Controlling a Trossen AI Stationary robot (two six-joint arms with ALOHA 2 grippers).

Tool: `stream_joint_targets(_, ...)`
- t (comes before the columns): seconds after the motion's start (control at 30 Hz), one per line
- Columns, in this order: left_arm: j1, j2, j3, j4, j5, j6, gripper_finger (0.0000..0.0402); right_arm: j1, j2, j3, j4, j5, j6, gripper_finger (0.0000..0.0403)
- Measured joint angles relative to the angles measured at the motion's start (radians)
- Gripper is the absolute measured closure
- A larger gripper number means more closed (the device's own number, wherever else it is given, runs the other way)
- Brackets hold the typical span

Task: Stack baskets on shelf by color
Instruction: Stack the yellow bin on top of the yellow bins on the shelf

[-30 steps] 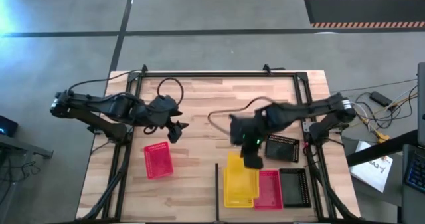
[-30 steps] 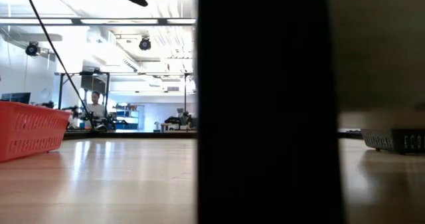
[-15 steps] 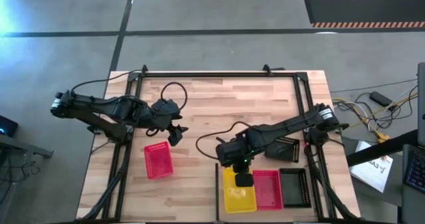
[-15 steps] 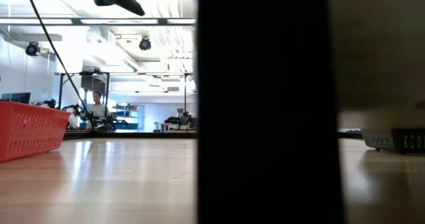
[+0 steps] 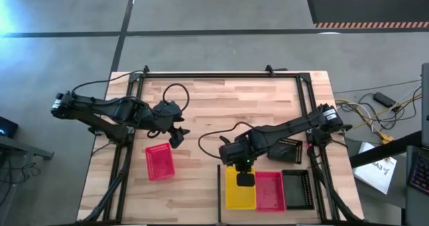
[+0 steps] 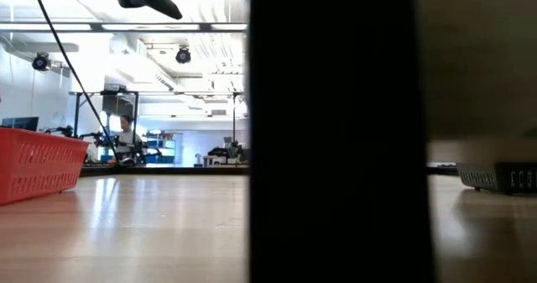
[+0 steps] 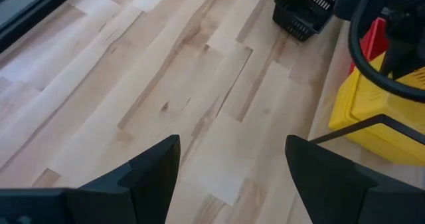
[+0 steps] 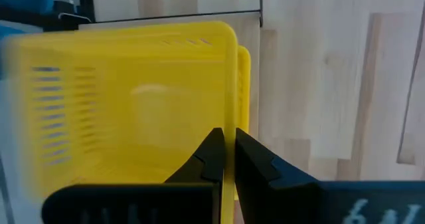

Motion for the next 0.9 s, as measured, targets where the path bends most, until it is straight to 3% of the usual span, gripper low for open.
stream_joint_targets(0.13,0.0,0.001,-0.011,0.019,0.001,-0.001,0.0144,0.0,0.0,-0.01,0.004,0.014,0.0,0.039)
stream_joint_targets(0.3,-0.006,0.001,-0.012,0.022,0.001,-0.003,0.0144,0.005,0.0,-0.03,0.002,0.112,0.0,0.039)
stream_joint_targets(0.43,-0.008,0.001,-0.012,0.027,0.001,-0.004,0.0144,0.004,0.004,-0.034,0.003,0.104,-0.001,0.0385)
stream_joint_targets(0.67,-0.01,0.001,-0.012,0.07,0.001,-0.008,0.0144,0.005,0.008,-0.035,0.004,0.108,-0.013,0.0317)
stream_joint_targets(0.9,-0.022,0.007,-0.012,0.098,0.0,-0.053,0.0144,0.005,0.006,-0.04,0.012,0.199,-0.153,0.0263)
